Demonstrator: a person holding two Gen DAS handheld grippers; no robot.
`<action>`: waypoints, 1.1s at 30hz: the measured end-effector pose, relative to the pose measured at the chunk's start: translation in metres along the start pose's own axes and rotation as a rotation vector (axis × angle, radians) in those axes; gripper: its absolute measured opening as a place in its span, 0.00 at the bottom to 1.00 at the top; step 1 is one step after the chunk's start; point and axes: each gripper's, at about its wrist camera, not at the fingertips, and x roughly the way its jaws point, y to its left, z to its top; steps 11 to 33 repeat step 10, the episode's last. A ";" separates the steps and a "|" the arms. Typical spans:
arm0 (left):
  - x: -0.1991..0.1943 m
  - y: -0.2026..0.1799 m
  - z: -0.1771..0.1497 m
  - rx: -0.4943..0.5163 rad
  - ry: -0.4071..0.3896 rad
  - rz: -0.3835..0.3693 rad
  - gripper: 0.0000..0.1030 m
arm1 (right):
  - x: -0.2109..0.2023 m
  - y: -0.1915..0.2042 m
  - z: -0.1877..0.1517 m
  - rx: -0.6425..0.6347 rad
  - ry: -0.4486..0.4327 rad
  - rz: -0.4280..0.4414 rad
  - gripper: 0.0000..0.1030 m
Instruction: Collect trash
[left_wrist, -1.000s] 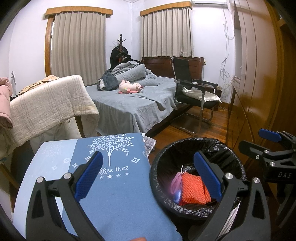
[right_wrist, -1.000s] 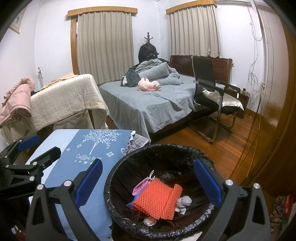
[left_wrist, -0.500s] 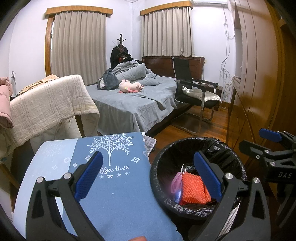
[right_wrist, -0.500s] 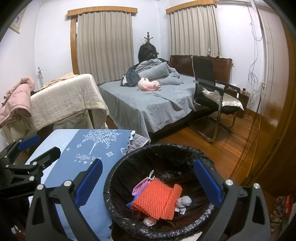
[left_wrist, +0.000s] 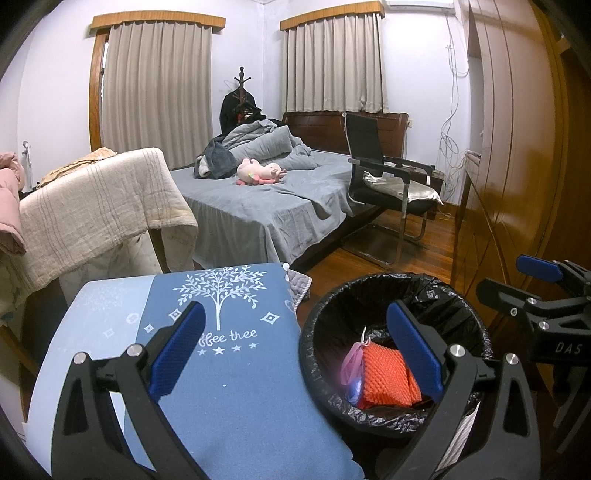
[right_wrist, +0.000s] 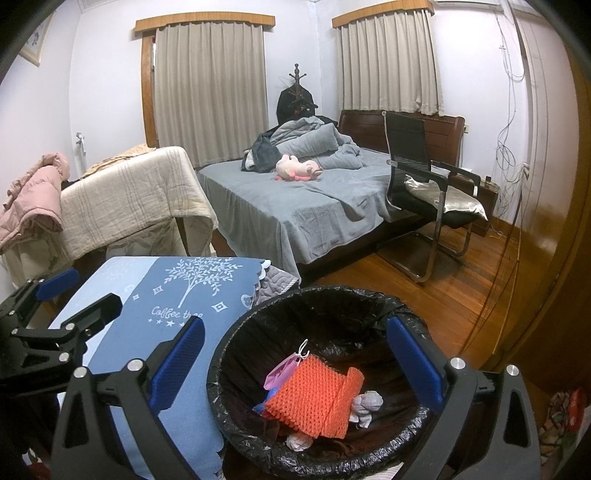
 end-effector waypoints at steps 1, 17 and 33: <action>0.000 0.000 0.000 0.001 0.001 0.001 0.93 | 0.000 0.000 0.000 0.000 0.000 0.000 0.94; -0.001 0.002 0.000 0.000 0.003 0.002 0.93 | 0.000 0.001 0.000 0.000 0.000 0.001 0.94; -0.001 0.002 0.000 0.000 0.003 0.002 0.93 | 0.000 0.001 0.000 0.000 0.000 0.001 0.94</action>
